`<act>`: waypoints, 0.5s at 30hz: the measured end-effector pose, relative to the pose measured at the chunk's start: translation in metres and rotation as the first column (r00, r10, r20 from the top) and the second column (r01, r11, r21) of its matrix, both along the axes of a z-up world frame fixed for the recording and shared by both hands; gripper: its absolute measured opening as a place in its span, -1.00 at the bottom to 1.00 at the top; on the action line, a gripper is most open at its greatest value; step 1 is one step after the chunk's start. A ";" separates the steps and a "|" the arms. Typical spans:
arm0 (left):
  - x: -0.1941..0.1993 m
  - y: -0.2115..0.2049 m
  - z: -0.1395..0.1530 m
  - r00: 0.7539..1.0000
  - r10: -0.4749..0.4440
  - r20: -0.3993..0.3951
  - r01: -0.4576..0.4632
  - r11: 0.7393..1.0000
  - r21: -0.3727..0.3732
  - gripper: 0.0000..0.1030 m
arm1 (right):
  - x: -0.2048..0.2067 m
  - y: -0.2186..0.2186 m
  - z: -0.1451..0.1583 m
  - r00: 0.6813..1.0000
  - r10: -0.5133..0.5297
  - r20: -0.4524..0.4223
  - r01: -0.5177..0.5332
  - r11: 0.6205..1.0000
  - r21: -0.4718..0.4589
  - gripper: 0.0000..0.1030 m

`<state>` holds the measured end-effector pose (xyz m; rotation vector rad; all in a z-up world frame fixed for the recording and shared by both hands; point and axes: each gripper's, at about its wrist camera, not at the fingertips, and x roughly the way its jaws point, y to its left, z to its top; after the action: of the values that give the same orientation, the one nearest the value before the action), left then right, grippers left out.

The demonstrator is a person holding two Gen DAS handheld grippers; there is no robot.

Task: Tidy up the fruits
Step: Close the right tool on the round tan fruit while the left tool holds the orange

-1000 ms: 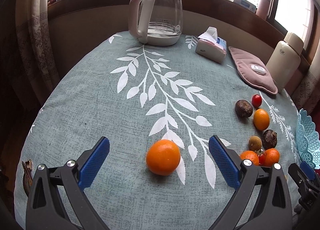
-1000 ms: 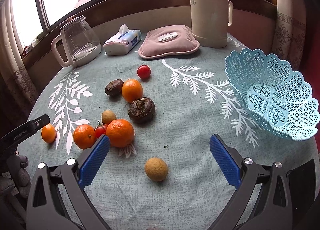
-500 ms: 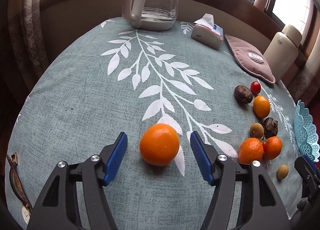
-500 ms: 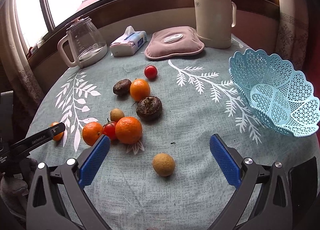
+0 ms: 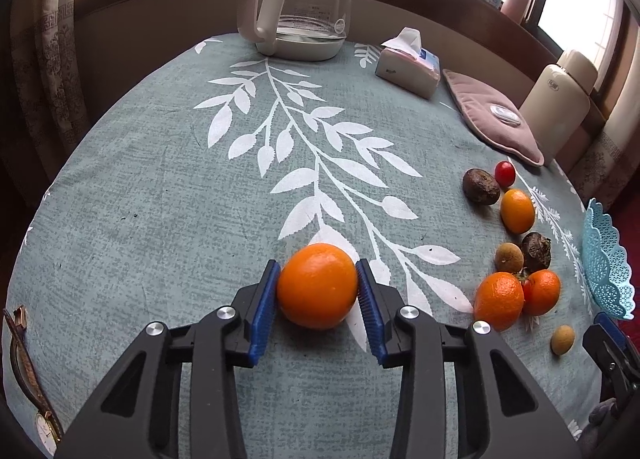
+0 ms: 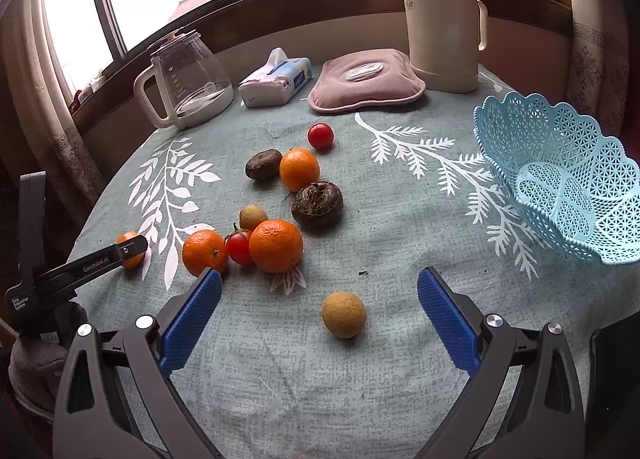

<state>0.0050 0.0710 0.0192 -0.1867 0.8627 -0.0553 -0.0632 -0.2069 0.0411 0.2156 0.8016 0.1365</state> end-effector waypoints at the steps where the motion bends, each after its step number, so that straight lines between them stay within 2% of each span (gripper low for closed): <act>1: 0.000 0.001 0.000 1.000 -0.001 0.000 0.001 1.000 -0.004 -0.24 | 0.000 0.001 -0.003 1.000 0.004 -0.014 -0.004 1.000 -0.001 0.57; 3: 0.000 0.001 0.000 1.000 -0.002 0.000 0.002 1.000 -0.007 -0.24 | 0.001 0.001 -0.009 0.999 0.012 -0.043 -0.012 1.000 0.006 0.42; 8: 0.000 0.002 0.000 1.000 -0.006 0.001 0.006 1.000 -0.013 -0.24 | 0.000 0.001 -0.014 0.998 0.006 -0.057 -0.006 1.000 0.004 0.40; 10: 0.000 0.002 0.000 1.000 -0.007 0.001 0.007 1.000 -0.014 -0.24 | 0.001 0.001 -0.014 0.998 0.011 -0.061 -0.011 1.000 0.003 0.28; 14: 0.000 0.002 0.000 1.000 -0.007 0.001 0.007 1.000 -0.015 -0.24 | 0.001 0.000 -0.016 0.997 0.016 -0.073 -0.016 1.000 0.012 0.22; 15: 0.000 0.002 0.000 1.000 -0.007 0.001 0.007 1.000 -0.015 -0.24 | 0.001 0.000 -0.017 0.997 0.019 -0.079 -0.018 1.000 0.013 0.13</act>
<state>0.0052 0.0732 0.0190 -0.1972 0.8620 -0.0684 -0.0621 -0.2074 0.0238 0.2267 0.8821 0.1510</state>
